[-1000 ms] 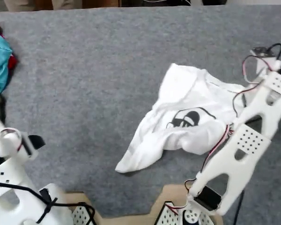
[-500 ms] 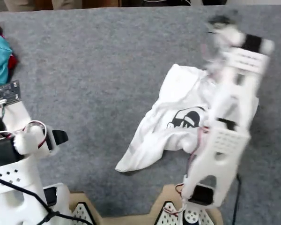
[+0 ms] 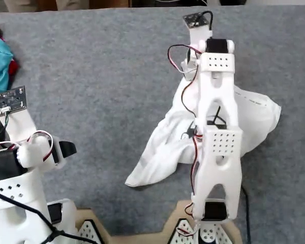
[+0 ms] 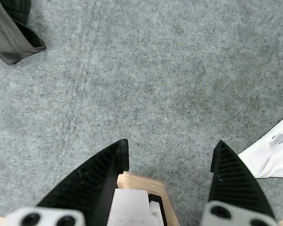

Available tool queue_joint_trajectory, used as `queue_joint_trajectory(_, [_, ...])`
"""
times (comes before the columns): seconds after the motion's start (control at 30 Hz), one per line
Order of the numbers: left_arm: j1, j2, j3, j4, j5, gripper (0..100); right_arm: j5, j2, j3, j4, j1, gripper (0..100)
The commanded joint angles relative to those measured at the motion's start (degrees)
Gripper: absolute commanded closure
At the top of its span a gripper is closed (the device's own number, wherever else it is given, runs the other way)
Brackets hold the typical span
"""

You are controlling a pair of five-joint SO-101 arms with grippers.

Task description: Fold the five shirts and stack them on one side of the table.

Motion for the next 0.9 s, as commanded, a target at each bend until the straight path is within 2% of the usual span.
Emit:
queue_joint_trajectory(0.0, [0.62, -0.31, 0.0, 0.35, 0.35, 71, -3.87, 1.01, -4.09, 0.88, 2.95, 75.3])
queue_joint_trajectory(0.23, [2.73, 0.75, 0.0, 0.35, 0.44, 71, -4.13, 7.08, -8.13, 0.44, 7.16, 75.3])
queue_joint_trajectory(0.43, [7.21, 9.01, -0.7, 0.35, 0.62, 71, -4.13, 10.86, -13.05, 1.14, 6.55, 75.3])
queue_joint_trajectory(0.63, [7.38, 15.96, -3.08, 0.35, 0.62, 71, -4.13, 14.9, -17.63, 1.14, 5.58, 75.3])
queue_joint_trajectory(0.87, [7.47, 17.01, -4.22, 0.35, 0.62, 71, -4.13, 17.8, -20.44, 1.23, 5.23, 75.4])
